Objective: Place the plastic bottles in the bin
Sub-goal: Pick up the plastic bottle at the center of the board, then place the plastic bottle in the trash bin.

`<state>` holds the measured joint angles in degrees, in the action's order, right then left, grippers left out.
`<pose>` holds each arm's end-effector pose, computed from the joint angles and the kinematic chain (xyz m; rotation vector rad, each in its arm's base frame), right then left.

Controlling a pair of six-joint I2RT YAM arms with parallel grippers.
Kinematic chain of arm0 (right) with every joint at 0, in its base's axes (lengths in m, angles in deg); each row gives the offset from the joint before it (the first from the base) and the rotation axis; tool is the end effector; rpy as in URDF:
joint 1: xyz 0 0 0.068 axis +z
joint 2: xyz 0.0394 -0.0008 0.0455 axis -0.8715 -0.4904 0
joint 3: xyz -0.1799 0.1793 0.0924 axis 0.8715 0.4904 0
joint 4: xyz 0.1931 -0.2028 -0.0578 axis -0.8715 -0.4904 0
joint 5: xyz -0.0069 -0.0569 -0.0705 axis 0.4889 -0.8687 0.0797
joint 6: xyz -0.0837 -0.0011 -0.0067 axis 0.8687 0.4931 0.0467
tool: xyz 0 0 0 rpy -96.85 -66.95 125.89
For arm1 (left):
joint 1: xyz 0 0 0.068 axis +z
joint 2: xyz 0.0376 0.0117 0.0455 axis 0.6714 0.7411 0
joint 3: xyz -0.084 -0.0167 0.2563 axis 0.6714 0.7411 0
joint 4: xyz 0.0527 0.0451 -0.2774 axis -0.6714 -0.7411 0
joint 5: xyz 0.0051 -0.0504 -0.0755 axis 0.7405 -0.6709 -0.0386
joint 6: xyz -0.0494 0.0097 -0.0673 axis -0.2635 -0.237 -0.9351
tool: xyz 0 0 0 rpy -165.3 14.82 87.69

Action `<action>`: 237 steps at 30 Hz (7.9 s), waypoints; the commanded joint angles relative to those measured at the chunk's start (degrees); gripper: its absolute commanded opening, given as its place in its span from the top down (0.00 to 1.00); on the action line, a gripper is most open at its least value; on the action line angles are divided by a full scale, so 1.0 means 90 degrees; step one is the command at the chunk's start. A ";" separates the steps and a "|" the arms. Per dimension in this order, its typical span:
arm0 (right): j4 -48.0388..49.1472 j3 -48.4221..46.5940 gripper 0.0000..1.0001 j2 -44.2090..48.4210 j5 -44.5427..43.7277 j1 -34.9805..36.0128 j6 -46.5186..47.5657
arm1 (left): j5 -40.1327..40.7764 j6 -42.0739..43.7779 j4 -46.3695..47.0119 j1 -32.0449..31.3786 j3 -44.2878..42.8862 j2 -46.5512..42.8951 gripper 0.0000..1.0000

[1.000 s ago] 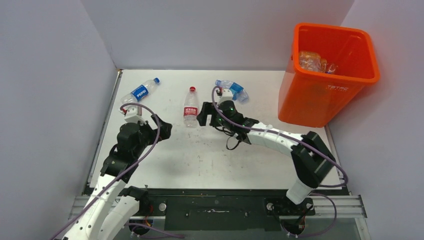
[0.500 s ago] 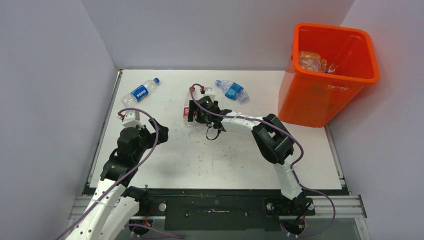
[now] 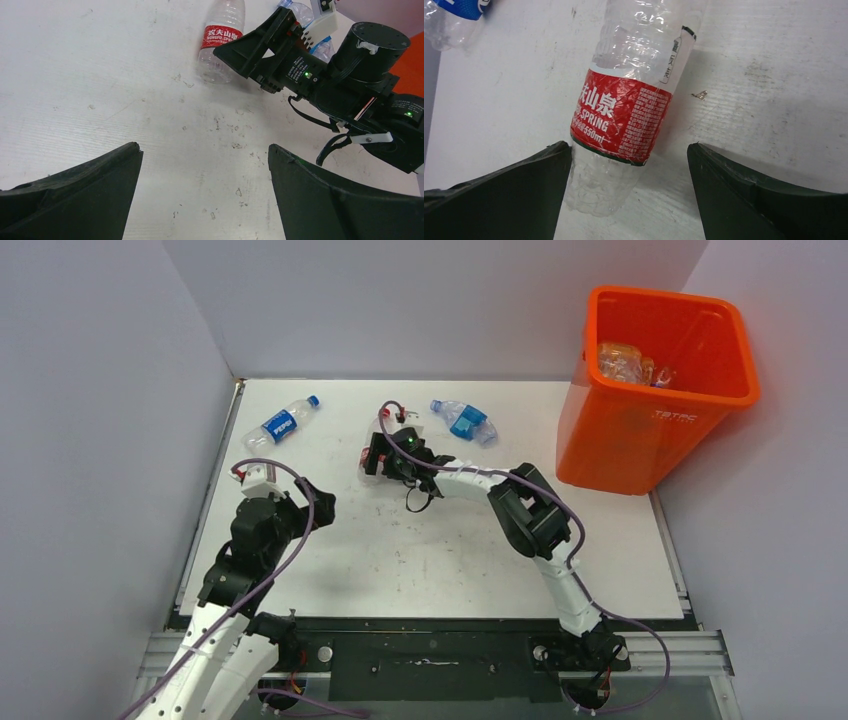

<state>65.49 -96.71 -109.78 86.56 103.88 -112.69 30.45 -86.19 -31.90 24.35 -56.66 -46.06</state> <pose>0.4120 0.3862 0.1142 -0.0361 2.2678 0.8148 0.1992 -0.0509 0.2708 -0.3847 1.9248 -0.4300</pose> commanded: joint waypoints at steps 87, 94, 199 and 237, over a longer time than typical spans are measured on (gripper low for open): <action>-0.1216 0.4412 0.10 1.0182 -0.2160 0.2500 0.2209 | -0.3126 0.3925 0.5134 -0.2365 0.0351 0.0580 0.76; -0.0461 0.4052 0.09 0.9128 -0.1636 0.2500 0.2165 | -0.2410 0.3952 0.5355 -0.2392 0.0804 0.0327 0.78; 0.0866 -0.2722 0.38 0.3209 -0.4736 -0.5057 0.3392 | -0.1089 0.4145 0.5525 -0.3278 0.1216 -0.0178 0.04; -0.0166 0.1264 0.10 0.3693 0.0035 -0.2250 0.1877 | 0.1872 0.4861 0.5077 -0.3274 0.1031 -0.0130 0.04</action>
<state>65.69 -87.98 -72.54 80.50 86.76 -91.99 45.58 -43.79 12.98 -4.98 -45.65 -47.20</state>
